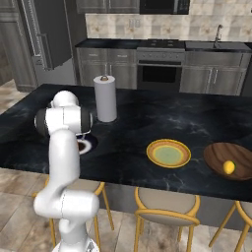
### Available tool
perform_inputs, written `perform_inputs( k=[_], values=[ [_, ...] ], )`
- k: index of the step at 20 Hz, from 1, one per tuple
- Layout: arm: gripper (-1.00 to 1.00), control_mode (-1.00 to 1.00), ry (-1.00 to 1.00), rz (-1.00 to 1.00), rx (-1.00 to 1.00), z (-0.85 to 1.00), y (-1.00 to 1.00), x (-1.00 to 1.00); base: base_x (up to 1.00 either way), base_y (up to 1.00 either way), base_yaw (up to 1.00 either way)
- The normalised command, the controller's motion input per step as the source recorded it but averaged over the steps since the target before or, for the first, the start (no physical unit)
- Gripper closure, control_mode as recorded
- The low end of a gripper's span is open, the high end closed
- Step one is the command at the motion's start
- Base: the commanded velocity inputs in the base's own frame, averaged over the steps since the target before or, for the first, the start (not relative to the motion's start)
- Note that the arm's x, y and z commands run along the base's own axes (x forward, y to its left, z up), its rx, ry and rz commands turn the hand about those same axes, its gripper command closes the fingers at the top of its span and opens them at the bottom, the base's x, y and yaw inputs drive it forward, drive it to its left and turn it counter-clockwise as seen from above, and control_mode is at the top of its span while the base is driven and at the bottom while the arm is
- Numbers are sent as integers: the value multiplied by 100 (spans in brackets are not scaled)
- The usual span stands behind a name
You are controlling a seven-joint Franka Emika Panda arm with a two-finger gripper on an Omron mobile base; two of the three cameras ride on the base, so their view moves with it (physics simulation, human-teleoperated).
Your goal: Pick the chicken drumstick and lemon from their plates and place them in the bowl. Then put the bowl in the fridge.
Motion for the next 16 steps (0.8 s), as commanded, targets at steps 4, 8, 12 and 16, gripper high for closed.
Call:
perform_inputs(
  k=[4,8,12,16],
  values=[
    [-100,-100,13,0,0,-1,0,-11,0,0,0],
    [-100,-100,9,-1,0,0,-5,-22,0,0,0],
    [-100,-100,5,-3,0,0,-3,-32,0,0,0],
    [-100,-100,0,-4,0,-1,0,-31,0,0,0]
  ],
)
